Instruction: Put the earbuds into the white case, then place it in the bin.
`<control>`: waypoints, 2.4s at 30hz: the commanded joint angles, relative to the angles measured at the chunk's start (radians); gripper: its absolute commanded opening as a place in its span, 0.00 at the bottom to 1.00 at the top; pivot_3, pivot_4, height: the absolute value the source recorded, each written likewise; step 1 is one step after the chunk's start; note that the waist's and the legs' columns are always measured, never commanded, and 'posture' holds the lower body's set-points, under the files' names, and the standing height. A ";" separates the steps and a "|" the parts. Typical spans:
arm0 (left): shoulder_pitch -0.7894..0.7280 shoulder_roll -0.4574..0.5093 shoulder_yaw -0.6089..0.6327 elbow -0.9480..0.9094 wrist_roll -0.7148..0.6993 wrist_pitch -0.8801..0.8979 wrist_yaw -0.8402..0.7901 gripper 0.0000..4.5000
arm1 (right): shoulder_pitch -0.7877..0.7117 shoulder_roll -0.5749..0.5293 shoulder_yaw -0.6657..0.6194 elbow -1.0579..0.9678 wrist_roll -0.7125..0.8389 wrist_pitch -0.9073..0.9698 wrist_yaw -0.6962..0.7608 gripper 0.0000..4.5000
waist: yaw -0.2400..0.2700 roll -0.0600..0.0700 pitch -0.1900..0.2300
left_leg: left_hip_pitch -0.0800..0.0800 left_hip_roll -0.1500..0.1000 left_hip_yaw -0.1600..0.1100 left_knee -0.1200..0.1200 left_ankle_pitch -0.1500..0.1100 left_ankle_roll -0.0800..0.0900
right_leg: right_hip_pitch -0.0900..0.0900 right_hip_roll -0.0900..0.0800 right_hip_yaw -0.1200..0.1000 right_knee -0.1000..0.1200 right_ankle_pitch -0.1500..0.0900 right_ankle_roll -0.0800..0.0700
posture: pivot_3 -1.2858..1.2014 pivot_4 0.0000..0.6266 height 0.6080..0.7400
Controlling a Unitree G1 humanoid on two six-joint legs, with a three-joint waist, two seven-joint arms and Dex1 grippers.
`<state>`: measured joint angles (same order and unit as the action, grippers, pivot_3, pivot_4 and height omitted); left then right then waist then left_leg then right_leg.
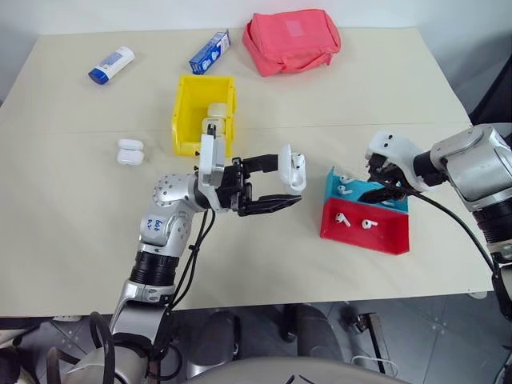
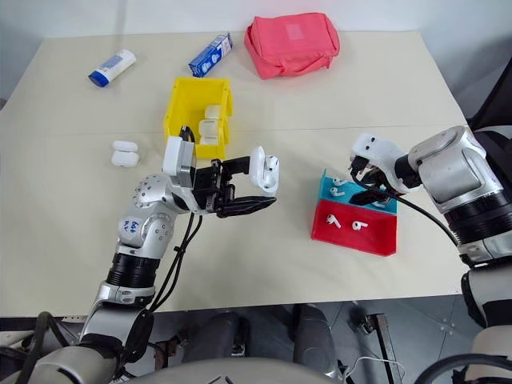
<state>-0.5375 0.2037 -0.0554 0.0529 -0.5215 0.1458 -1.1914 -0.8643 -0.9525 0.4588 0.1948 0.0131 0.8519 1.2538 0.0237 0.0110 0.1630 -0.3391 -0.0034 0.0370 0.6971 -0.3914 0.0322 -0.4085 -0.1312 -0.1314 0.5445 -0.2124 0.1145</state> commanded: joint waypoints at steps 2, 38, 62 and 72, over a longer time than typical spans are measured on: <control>-0.011 -0.009 -0.001 -0.014 -0.022 -0.010 0.003 0.61 | 0.013 -0.036 -0.046 -0.046 -0.004 0.003 0.004 0.71 | 0.000 0.000 0.000 | 0.000 0.000 0.000 0.000 0.000 0.000 | 0.000 0.000 0.000 0.000 0.000 0.000 | 0.52 0.24 1.00; -0.021 -0.033 -0.001 0.026 -0.014 -0.035 0.004 0.61 | 0.044 -0.139 0.012 -0.081 -0.111 0.066 -0.024 0.71 | -0.001 0.000 0.000 | 0.001 0.000 0.000 0.000 0.000 0.000 | 0.000 0.000 0.001 0.000 0.000 0.000 | 0.52 0.24 1.00; -0.015 -0.029 -0.001 0.011 -0.018 -0.028 0.013 0.61 | 0.060 -0.052 -0.022 -0.016 -0.200 -0.090 -0.043 0.71 | 0.000 0.000 0.000 | 0.001 0.000 0.001 0.000 0.000 -0.001 | 0.001 0.000 0.001 0.000 0.000 0.000 | 0.52 0.24 1.00; -0.021 -0.037 -0.002 0.020 -0.015 -0.033 0.018 0.61 | 0.051 -0.068 -0.045 -0.031 -0.197 -0.113 -0.029 0.71 | 0.000 0.000 0.000 | 0.001 0.000 0.001 0.000 0.000 -0.001 | 0.001 0.000 0.001 0.000 0.000 0.000 | 0.52 0.24 1.00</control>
<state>-0.5486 0.1745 -0.0572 0.0959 -0.5213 0.1277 -1.1776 -0.7951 -1.0017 0.4562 0.1837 -0.1794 0.7423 1.2176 0.0232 0.0113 0.1630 -0.3376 -0.0035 0.0377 0.6975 -0.3912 0.0316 -0.4074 -0.1310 -0.1308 0.5448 -0.2123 0.1145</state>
